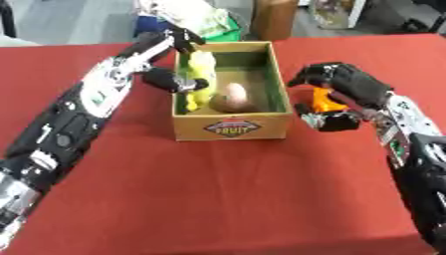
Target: Pick up objects on the table and place them in the box.
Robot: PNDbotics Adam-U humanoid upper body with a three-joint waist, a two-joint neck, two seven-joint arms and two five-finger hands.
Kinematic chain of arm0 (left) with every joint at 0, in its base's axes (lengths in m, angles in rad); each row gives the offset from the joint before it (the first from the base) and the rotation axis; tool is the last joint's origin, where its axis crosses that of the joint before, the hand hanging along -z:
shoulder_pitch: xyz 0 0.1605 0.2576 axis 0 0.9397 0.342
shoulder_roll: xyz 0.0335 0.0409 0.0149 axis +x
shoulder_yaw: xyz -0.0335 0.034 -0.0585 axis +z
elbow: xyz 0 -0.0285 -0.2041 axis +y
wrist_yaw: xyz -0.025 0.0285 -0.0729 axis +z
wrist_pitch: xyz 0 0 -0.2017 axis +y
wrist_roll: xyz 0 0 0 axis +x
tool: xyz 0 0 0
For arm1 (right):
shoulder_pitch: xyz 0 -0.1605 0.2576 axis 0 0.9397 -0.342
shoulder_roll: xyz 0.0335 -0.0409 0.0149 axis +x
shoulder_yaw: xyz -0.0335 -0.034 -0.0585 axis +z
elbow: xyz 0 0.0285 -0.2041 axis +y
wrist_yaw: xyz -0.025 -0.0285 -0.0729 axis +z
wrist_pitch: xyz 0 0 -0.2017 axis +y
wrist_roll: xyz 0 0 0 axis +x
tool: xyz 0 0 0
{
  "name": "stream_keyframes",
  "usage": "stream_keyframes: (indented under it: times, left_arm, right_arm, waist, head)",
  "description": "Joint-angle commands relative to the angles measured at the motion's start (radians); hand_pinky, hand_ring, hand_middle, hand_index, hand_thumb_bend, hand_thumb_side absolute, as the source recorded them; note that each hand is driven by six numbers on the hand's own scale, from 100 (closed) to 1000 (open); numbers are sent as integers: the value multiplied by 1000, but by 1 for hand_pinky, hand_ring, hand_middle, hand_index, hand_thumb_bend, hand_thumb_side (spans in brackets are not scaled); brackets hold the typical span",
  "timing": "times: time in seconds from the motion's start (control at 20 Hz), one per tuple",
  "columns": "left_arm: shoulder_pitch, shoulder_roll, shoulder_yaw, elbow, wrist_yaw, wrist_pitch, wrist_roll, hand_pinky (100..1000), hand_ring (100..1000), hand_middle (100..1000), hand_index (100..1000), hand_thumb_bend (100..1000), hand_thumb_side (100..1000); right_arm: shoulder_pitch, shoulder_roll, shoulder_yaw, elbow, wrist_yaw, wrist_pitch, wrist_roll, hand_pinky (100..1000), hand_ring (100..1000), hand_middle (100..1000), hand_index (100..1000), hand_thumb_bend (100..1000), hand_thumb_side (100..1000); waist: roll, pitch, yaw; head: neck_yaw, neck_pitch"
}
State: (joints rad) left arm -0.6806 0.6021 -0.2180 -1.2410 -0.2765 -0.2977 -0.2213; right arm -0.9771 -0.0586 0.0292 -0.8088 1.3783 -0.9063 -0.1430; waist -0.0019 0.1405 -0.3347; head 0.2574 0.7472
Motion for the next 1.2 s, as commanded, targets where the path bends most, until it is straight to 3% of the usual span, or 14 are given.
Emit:
stream_keyframes:
  times: [0.05,0.2,0.4,0.5,0.85,1.2]
  left_arm:
    - [43,80,35,-150,106,33,33,746,677,687,807,512,369]
    - [134,109,70,-265,210,93,82,709,619,623,778,436,288]
    - [247,119,116,-395,305,154,139,701,608,606,770,402,252]
    - [301,118,136,-451,323,174,155,704,610,606,770,393,252]
    - [450,94,201,-577,331,202,192,704,607,595,767,388,256]
    - [534,58,237,-615,313,213,217,702,602,589,766,368,264]
  right_arm:
    - [-34,-66,-36,-5,-16,-1,-8,603,686,684,804,100,339]
    - [-39,-116,-74,46,-22,3,6,594,680,692,806,100,343]
    - [-42,-167,-107,101,14,43,32,659,757,870,861,100,484]
    - [-41,-183,-119,124,51,69,52,741,829,949,901,100,554]
    - [-36,-209,-154,169,171,157,39,776,851,956,915,100,585]
    - [-20,-221,-172,225,308,300,-3,780,838,931,915,116,614]
  waist:
    - [0,-17,11]
    - [2,-18,37]
    - [5,-17,77]
    - [7,-18,93]
    - [11,-15,131]
    - [14,-15,153]
  head:
    - [-16,-5]
    - [-36,-6]
    - [-55,-12]
    - [-65,-12]
    - [-89,-18]
    - [-100,-17]
